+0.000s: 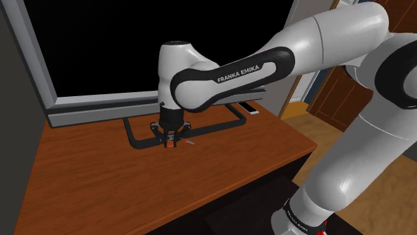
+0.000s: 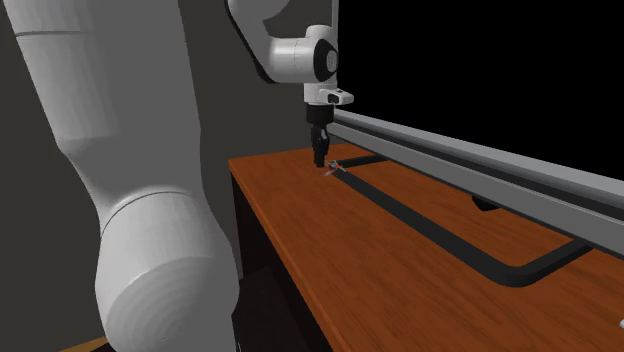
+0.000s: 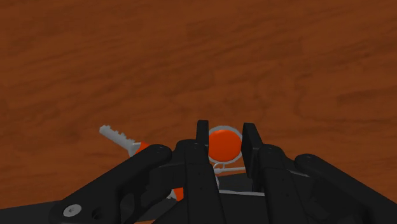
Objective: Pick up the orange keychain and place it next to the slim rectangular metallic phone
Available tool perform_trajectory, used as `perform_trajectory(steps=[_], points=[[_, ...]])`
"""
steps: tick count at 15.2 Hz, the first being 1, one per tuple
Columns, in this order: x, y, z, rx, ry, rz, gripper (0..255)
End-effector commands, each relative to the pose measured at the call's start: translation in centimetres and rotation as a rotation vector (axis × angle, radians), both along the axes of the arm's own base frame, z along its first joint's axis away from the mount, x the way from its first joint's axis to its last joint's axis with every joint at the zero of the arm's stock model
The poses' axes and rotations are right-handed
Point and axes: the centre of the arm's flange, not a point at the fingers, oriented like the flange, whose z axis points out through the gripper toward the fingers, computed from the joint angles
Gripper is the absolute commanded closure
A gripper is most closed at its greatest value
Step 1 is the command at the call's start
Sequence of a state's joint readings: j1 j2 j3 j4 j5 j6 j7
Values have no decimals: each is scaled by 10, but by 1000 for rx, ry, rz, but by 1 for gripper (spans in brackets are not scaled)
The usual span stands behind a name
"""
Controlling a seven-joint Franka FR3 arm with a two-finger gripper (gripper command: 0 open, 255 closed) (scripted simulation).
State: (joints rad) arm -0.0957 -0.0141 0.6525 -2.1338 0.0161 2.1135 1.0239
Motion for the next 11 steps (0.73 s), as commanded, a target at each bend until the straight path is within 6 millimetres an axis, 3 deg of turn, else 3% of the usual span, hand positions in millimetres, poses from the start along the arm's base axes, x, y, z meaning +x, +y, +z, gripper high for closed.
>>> perform_trajectory(steps=[1, 11], points=[[-2, -30, 0, 1, 0, 1, 255], [-14, -162, 1, 1, 0, 1, 255]])
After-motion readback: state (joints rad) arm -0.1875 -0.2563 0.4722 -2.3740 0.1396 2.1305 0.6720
